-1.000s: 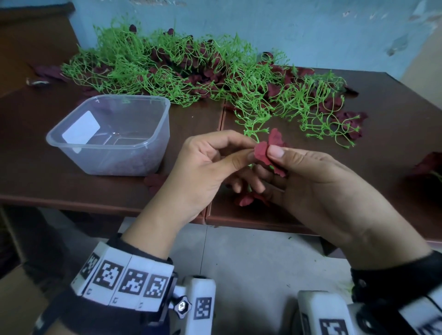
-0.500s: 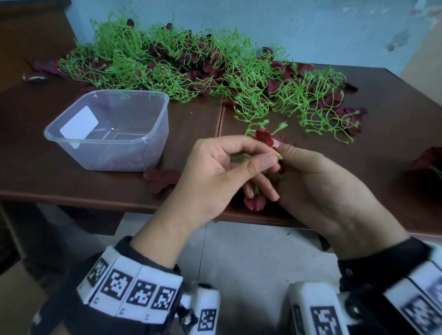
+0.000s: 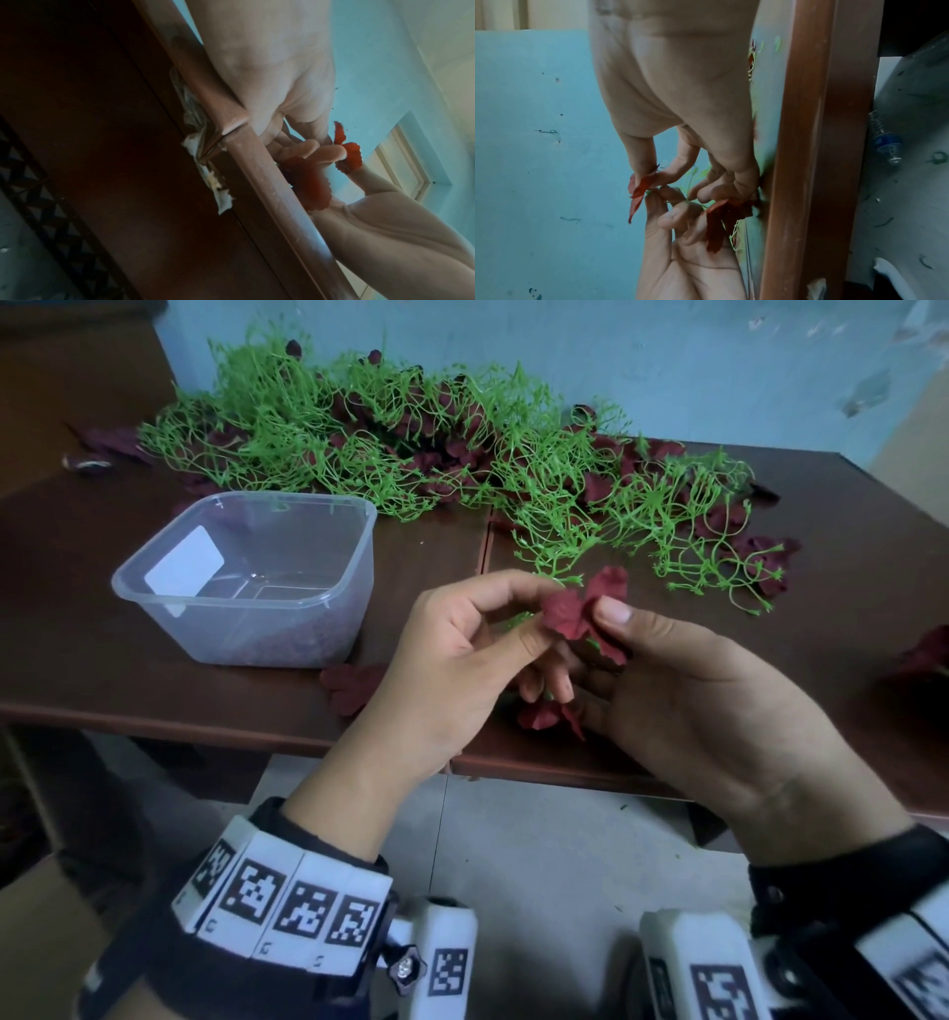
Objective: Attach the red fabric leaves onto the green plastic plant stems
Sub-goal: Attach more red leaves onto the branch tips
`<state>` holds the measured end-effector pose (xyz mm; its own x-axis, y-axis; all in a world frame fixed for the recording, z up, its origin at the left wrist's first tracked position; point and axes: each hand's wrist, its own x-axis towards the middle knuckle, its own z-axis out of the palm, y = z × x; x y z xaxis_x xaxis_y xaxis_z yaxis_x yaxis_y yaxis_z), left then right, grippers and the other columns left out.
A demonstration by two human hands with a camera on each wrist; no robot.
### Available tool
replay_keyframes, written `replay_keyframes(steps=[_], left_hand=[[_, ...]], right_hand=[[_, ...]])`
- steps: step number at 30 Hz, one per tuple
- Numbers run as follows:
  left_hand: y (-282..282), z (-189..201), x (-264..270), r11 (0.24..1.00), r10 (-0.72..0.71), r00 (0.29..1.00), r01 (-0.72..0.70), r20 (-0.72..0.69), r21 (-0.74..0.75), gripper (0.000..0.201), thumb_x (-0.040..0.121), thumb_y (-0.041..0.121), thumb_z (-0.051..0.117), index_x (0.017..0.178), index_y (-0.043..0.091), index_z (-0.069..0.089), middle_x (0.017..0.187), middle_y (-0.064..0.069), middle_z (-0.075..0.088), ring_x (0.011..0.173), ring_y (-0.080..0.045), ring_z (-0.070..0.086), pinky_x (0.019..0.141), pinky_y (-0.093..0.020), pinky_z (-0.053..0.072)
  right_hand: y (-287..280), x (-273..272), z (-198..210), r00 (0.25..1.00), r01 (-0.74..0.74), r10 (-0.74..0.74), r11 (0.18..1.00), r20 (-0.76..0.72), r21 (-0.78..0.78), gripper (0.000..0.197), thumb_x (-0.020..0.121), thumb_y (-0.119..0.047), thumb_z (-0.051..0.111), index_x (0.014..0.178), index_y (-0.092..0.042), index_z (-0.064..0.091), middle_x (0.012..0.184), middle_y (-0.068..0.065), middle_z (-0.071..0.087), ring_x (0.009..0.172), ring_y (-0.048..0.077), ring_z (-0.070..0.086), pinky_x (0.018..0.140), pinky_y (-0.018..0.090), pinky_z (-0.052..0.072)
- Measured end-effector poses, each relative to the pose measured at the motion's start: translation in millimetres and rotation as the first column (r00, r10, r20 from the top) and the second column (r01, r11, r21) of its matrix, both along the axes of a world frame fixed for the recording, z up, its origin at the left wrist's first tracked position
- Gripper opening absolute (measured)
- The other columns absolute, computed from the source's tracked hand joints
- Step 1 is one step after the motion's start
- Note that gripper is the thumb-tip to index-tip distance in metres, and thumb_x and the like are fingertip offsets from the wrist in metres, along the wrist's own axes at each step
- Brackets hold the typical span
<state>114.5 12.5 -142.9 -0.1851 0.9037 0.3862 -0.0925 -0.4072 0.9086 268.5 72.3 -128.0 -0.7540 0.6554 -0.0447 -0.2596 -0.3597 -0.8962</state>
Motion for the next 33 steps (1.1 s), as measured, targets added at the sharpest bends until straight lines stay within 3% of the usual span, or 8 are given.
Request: replay_keyframes(steps=[5, 10, 12, 16, 20, 27, 30, 33], left_hand=[[0.7, -0.5, 0.1, 1.000, -0.010, 1.000, 0.010, 0.022, 0.003, 0.009, 0.088, 0.015, 0.065, 0.094, 0.008, 0.068, 0.066, -0.026, 0.063, 0.051, -0.013, 0.061, 0.050, -0.022, 0.045], [1.0, 0.2, -0.6, 1.000, -0.003, 1.000, 0.003, 0.011, 0.007, 0.005, 0.091, 0.009, 0.064, 0.094, 0.008, 0.068, 0.076, -0.044, 0.057, 0.051, -0.016, 0.060, 0.050, -0.024, 0.045], [0.7, 0.9, -0.6, 1.000, -0.004, 1.000, 0.004, 0.015, 0.006, 0.006, 0.091, 0.008, 0.064, 0.093, 0.009, 0.069, 0.077, -0.045, 0.056, 0.051, -0.017, 0.060, 0.050, -0.024, 0.044], [0.2, 0.9, -0.8, 1.000, -0.019, 1.000, 0.019, 0.020, 0.007, 0.006, 0.091, 0.008, 0.063, 0.095, 0.007, 0.067, 0.080, -0.046, 0.057, 0.051, -0.017, 0.060, 0.051, -0.024, 0.044], [0.8, -0.1, -1.4, 1.000, -0.015, 1.000, 0.015, 0.026, 0.007, 0.008, 0.091, 0.008, 0.062, 0.097, 0.004, 0.066, 0.077, -0.046, 0.056, 0.050, -0.017, 0.059, 0.051, -0.024, 0.044], [-0.7, 1.5, -2.0, 1.000, -0.006, 1.000, 0.006, -0.007, 0.025, 0.009, 0.091, 0.009, 0.064, 0.097, 0.002, 0.065, 0.081, -0.045, 0.059, 0.050, -0.017, 0.058, 0.051, -0.026, 0.044], [0.6, 0.6, -1.6, 1.000, 0.002, 1.000, -0.002, 0.002, 0.020, 0.007, 0.091, 0.008, 0.062, 0.097, 0.004, 0.065, 0.081, -0.046, 0.059, 0.050, -0.016, 0.058, 0.051, -0.024, 0.043], [2.2, -0.2, -1.3, 1.000, -0.002, 1.000, 0.002, 0.017, 0.010, 0.006, 0.091, 0.010, 0.063, 0.096, 0.007, 0.066, 0.079, -0.042, 0.060, 0.049, -0.015, 0.058, 0.050, -0.022, 0.043]], right_hand=[[0.1, -0.3, -1.4, 1.000, -0.022, 0.022, 1.000, -0.010, 0.002, 0.039, 0.085, -0.028, 0.060, 0.111, 0.002, 0.058, 0.081, 0.018, 0.057, 0.088, 0.033, 0.060, 0.094, 0.048, 0.041], [0.4, 0.0, -0.4, 0.999, -0.025, 0.025, 1.000, -0.021, -0.003, 0.037, 0.086, -0.028, 0.060, 0.109, 0.001, 0.059, 0.085, 0.018, 0.056, 0.089, 0.033, 0.057, 0.094, 0.047, 0.041], [0.7, -0.6, -0.4, 1.000, -0.025, 0.025, 1.000, 0.003, 0.009, 0.038, 0.086, -0.029, 0.059, 0.110, 0.001, 0.058, 0.082, 0.018, 0.056, 0.089, 0.033, 0.056, 0.090, 0.044, 0.045], [-0.2, -1.1, -1.2, 1.000, -0.027, 0.027, 1.000, -0.010, 0.012, 0.039, 0.087, -0.028, 0.059, 0.114, 0.000, 0.055, 0.083, 0.019, 0.056, 0.088, 0.033, 0.058, 0.092, 0.047, 0.044], [-1.6, -1.2, -2.1, 0.998, -0.026, 0.026, 1.000, -0.066, -0.013, 0.042, 0.088, -0.029, 0.057, 0.120, -0.001, 0.052, 0.084, 0.019, 0.054, 0.086, 0.031, 0.057, 0.095, 0.051, 0.035], [-3.7, -3.2, -2.6, 0.997, -0.022, 0.022, 1.000, -0.075, -0.005, 0.055, 0.090, -0.028, 0.056, 0.108, 0.023, 0.044, 0.082, 0.018, 0.054, 0.087, 0.031, 0.056, 0.093, 0.046, 0.043], [-5.6, -3.9, -1.2, 0.996, -0.006, 0.003, 1.000, -0.093, -0.023, 0.043, 0.088, -0.027, 0.057, 0.113, 0.008, 0.052, 0.083, 0.017, 0.049, 0.084, 0.030, 0.056, 0.092, 0.044, 0.044], [-6.0, -3.6, -0.4, 0.995, 0.012, -0.015, 0.999, -0.102, -0.032, 0.037, 0.089, -0.026, 0.057, 0.116, -0.003, 0.049, 0.087, 0.016, 0.044, 0.084, 0.030, 0.053, 0.095, 0.046, 0.040]])
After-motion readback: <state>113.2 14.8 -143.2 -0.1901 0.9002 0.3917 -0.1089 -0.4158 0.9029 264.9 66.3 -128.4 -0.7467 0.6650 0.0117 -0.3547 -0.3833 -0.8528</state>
